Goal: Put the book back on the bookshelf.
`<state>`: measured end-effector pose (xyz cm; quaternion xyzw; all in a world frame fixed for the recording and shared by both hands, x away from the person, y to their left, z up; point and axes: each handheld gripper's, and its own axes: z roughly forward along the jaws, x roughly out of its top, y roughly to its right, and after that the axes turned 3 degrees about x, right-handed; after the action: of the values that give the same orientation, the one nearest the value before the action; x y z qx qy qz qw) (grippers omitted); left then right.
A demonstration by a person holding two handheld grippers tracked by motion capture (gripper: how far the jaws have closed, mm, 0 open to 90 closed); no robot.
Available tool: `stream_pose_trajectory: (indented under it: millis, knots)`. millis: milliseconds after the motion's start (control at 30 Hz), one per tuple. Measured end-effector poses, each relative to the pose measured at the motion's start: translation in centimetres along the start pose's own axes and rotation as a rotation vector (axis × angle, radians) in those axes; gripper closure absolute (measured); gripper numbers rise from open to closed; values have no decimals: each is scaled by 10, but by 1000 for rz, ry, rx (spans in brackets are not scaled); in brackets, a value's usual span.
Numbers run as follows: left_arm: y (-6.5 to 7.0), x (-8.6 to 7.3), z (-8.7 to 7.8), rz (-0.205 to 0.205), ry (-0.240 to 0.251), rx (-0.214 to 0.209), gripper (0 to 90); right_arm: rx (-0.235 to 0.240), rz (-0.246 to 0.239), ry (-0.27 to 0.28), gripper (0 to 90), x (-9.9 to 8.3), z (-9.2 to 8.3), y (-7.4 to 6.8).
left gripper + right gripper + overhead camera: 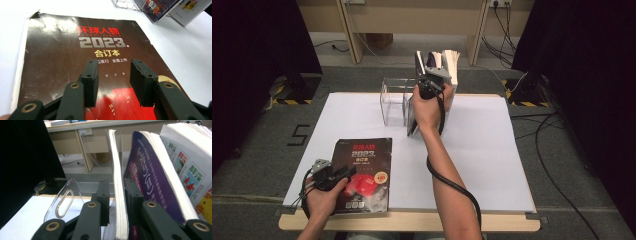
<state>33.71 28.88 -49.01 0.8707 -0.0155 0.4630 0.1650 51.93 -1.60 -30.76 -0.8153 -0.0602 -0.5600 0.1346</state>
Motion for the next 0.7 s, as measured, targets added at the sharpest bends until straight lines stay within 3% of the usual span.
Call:
stream_pose_trajectory:
  millis: [200,700]
  knots:
    - [1,0,0,1,-2,-2,584,-7,1,-2,720,-2,-9,6]
    - [2,-1,0,1,3,-4,583,-15,-12,16,715,-7,-34,17]
